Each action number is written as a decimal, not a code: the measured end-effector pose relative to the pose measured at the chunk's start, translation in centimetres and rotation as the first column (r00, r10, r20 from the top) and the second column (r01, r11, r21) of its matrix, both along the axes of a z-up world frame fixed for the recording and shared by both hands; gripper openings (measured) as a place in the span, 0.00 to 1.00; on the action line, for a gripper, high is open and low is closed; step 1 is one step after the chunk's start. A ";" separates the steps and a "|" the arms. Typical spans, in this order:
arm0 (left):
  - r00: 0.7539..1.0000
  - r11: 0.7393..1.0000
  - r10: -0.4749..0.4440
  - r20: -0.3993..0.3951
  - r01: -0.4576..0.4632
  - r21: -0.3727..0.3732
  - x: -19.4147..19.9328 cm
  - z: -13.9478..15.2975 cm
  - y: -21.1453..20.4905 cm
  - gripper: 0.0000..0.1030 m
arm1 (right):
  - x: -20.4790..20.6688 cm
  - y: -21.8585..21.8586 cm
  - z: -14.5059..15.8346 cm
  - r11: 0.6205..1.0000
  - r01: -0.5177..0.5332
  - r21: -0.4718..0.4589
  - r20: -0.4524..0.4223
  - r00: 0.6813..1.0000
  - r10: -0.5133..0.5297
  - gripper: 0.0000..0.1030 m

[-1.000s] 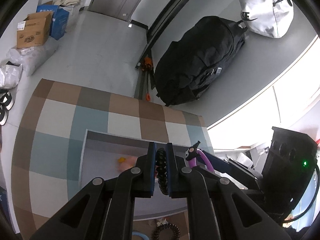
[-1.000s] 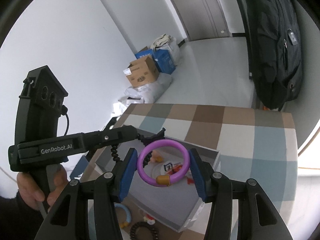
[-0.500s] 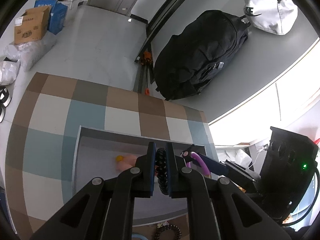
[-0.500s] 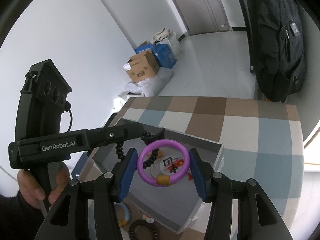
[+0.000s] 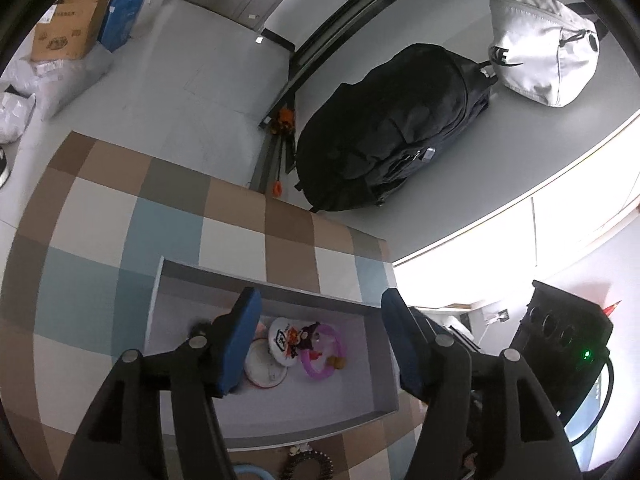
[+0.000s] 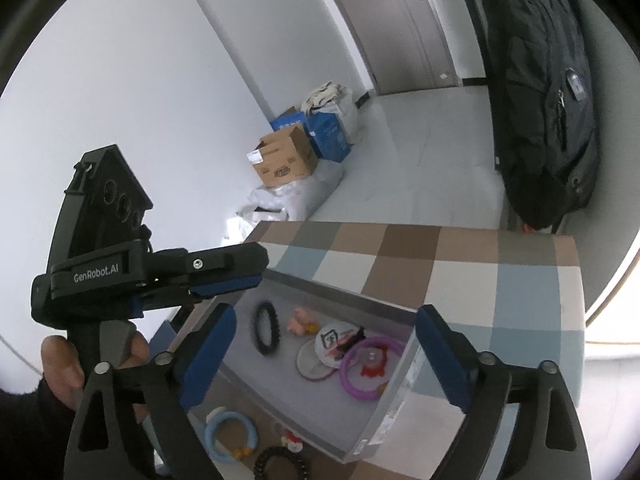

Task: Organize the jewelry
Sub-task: 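Open both grippers to drop the bracelet and ring into the box, then withdraw both grippers from the box back over the remaining items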

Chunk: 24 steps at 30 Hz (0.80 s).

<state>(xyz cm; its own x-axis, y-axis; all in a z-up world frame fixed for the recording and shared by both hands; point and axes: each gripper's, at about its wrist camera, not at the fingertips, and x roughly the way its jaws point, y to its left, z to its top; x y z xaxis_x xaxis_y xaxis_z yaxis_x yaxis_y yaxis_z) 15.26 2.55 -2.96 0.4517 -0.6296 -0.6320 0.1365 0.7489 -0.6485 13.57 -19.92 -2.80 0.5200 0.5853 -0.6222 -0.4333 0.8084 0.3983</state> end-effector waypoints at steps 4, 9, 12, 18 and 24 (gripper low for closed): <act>1.000 0.998 0.012 -0.001 -0.012 0.058 -0.4 0.0 -0.1 0.56 | 0.0 -0.3 0.0 1.000 0.019 -0.005 -0.011 1.000 -0.019 0.96; 0.999 0.988 0.033 0.032 -0.038 0.150 -1.4 0.4 -0.5 0.56 | -0.6 -0.6 0.4 0.999 0.037 0.004 0.015 0.999 -0.037 1.00; 0.998 0.976 0.043 0.048 -0.052 0.213 -2.3 0.7 -0.8 0.56 | -1.0 -0.7 0.5 0.999 0.049 0.005 0.024 0.998 -0.050 1.00; 0.994 0.950 0.048 0.102 -0.077 0.301 -4.4 1.3 -1.6 0.56 | -2.9 -0.8 0.8 0.999 0.051 -0.002 0.058 0.997 -0.051 1.00; 0.984 0.914 0.071 0.161 -0.129 0.386 -7.2 1.7 -2.1 0.71 | -4.9 -1.4 1.1 0.998 0.070 -0.005 0.075 0.995 -0.070 1.00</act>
<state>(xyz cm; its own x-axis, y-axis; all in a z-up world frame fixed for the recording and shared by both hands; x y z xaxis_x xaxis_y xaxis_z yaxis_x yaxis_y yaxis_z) 8.03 0.45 -1.23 0.6012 -0.2901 -0.7446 0.1154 0.9535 -0.2783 8.69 -21.28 -1.67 0.6046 0.5413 -0.5844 -0.4039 0.8406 0.3608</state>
